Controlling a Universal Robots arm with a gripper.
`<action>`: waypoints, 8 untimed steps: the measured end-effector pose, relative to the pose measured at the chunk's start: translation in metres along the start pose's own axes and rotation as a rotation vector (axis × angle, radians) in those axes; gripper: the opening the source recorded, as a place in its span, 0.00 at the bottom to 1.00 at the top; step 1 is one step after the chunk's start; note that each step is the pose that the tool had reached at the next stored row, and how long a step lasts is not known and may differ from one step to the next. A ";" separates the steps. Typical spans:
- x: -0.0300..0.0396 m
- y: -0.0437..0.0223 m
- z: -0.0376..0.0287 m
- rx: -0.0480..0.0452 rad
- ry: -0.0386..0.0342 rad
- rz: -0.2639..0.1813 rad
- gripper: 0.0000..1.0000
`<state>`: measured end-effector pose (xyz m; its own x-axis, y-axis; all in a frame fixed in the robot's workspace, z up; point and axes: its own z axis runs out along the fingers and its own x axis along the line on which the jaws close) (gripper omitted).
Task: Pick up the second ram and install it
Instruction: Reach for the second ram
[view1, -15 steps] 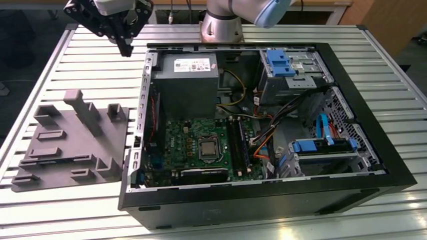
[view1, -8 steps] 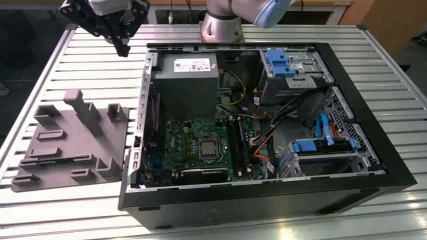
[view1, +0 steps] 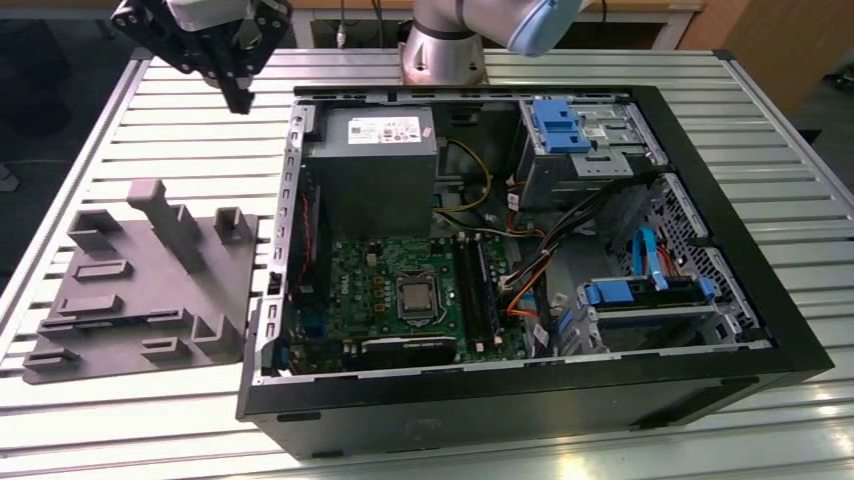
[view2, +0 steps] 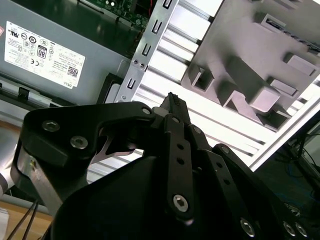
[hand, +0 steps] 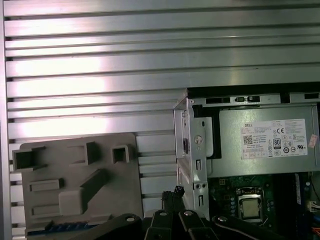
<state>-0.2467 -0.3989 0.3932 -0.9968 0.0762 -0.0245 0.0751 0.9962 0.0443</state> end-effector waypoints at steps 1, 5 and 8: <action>0.0009 -0.0001 0.0000 0.0000 0.0000 0.000 0.11; 0.0035 -0.0003 0.0000 -0.0001 0.0000 0.000 0.11; 0.0053 -0.0004 0.0001 0.0000 -0.0001 0.000 0.11</action>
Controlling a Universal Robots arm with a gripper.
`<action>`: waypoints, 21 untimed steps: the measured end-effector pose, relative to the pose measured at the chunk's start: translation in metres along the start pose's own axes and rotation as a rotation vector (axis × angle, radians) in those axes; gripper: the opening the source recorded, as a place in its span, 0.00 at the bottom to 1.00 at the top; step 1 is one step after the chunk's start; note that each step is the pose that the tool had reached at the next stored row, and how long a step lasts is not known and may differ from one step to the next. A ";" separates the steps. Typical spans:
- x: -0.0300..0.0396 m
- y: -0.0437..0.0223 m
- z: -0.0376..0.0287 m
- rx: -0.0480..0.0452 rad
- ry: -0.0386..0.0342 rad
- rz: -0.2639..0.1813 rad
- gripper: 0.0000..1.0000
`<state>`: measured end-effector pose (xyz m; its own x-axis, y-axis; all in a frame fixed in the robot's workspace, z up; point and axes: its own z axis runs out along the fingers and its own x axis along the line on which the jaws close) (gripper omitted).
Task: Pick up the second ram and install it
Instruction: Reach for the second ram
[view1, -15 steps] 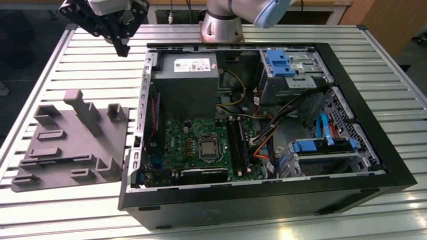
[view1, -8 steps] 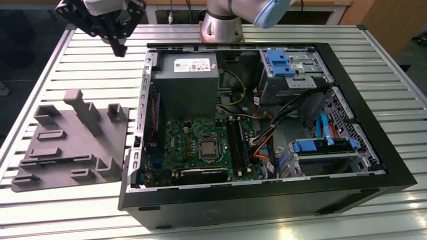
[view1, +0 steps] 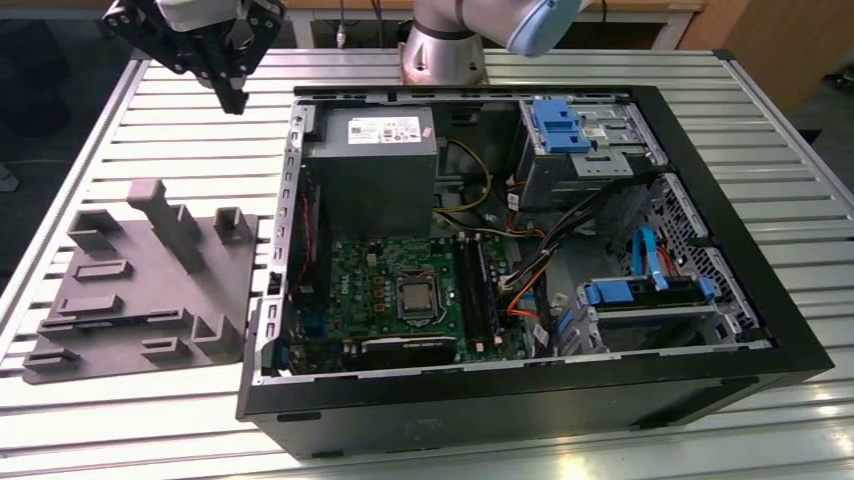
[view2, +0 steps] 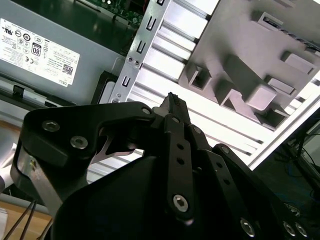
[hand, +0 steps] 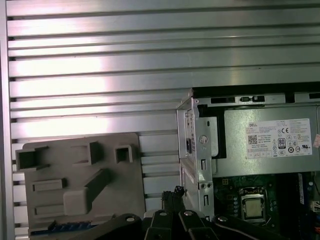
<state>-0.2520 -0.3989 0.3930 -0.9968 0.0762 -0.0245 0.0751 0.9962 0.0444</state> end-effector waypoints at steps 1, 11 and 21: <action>0.0006 -0.0001 0.0000 0.0000 0.0000 0.000 0.11; 0.0063 -0.0005 0.0002 0.0000 0.0000 0.000 0.11; 0.0118 -0.0009 0.0002 0.0000 0.0001 0.000 0.11</action>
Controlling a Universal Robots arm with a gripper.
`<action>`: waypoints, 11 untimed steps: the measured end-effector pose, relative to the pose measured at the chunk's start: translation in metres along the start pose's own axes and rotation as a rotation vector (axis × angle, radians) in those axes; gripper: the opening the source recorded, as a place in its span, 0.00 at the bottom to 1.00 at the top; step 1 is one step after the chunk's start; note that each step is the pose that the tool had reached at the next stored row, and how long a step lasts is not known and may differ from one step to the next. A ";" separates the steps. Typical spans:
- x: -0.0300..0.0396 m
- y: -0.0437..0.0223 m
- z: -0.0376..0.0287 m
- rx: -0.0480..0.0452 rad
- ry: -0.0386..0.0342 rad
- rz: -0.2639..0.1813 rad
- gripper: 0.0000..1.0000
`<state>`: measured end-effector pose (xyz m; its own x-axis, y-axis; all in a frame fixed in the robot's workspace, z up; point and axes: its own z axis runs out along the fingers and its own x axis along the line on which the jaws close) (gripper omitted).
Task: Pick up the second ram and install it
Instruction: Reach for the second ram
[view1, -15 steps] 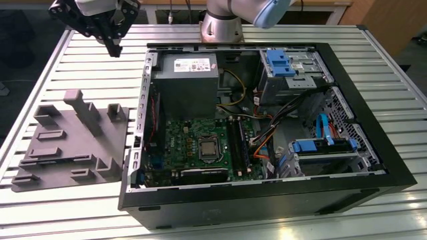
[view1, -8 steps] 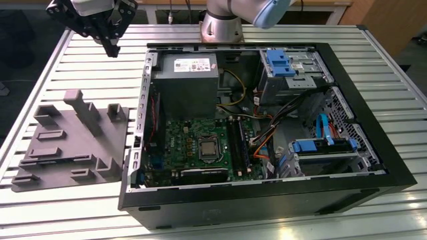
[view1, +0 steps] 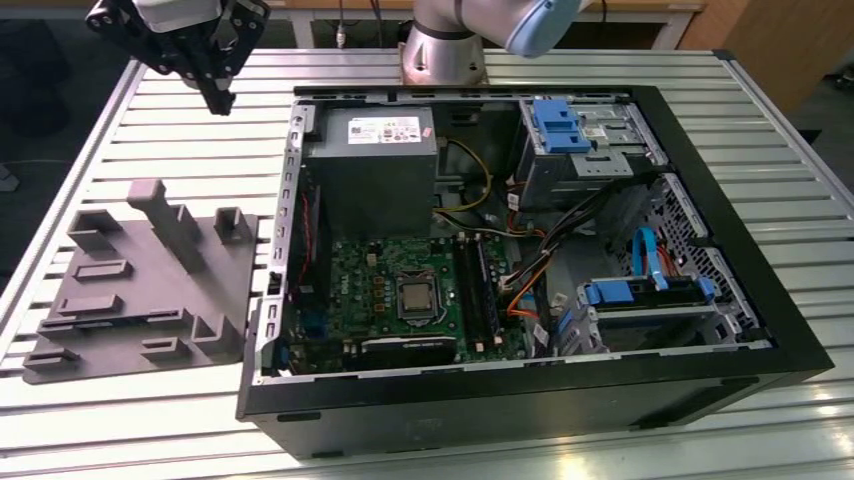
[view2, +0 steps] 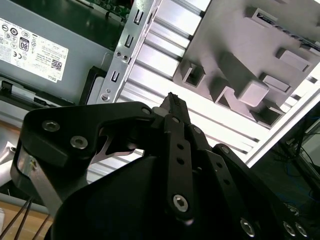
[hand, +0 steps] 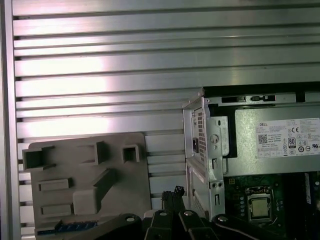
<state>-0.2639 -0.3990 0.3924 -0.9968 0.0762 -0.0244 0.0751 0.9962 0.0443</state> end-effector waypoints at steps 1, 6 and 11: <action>0.0004 0.0000 0.0000 0.0000 -0.0001 0.000 0.11; 0.0034 -0.0003 0.0000 -0.0001 -0.0001 0.000 0.11; 0.0064 -0.0005 0.0000 -0.0001 -0.0001 0.000 0.11</action>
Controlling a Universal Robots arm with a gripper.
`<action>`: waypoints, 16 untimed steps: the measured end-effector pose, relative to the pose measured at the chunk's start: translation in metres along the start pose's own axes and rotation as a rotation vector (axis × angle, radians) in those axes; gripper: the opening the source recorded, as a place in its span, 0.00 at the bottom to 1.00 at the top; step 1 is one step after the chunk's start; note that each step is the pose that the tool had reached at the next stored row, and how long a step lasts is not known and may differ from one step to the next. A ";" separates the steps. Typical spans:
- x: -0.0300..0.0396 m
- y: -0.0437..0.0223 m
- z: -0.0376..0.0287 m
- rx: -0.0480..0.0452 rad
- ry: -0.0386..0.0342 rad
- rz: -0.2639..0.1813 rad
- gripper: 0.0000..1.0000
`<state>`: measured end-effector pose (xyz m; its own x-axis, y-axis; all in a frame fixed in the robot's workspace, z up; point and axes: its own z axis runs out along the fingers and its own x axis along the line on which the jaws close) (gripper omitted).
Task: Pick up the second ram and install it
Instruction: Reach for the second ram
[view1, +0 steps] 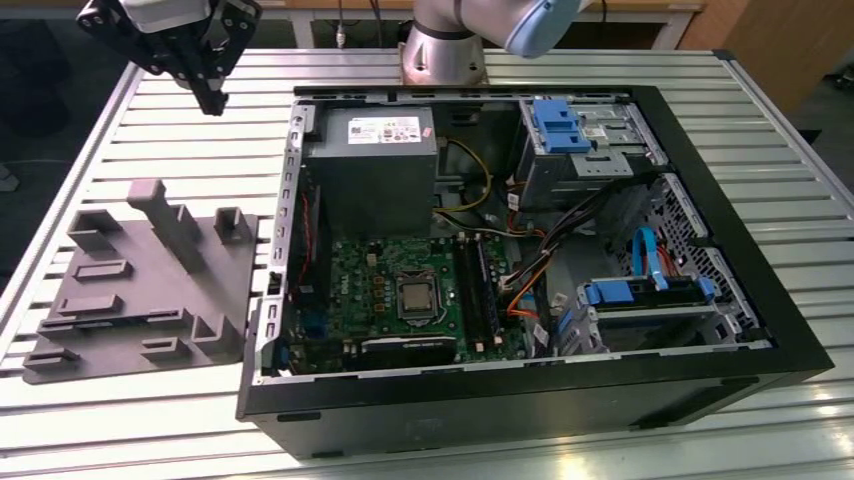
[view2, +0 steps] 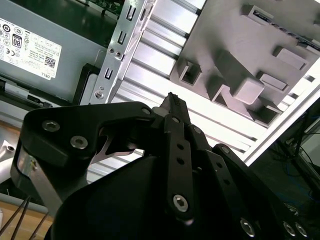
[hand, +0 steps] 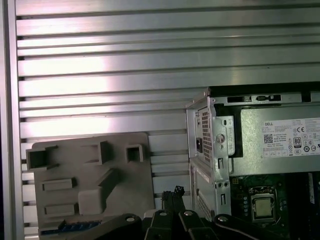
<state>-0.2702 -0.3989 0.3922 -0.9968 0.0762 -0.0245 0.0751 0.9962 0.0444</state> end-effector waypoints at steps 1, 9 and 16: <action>0.0005 0.0000 0.0000 0.0000 0.0000 0.000 0.11; 0.0042 -0.0003 -0.0001 0.0001 0.0000 0.000 0.11; 0.0080 -0.0006 -0.0002 0.0001 0.0001 0.000 0.11</action>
<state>-0.2782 -0.3989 0.3922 -0.9968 0.0762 -0.0244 0.0751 0.9962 0.0443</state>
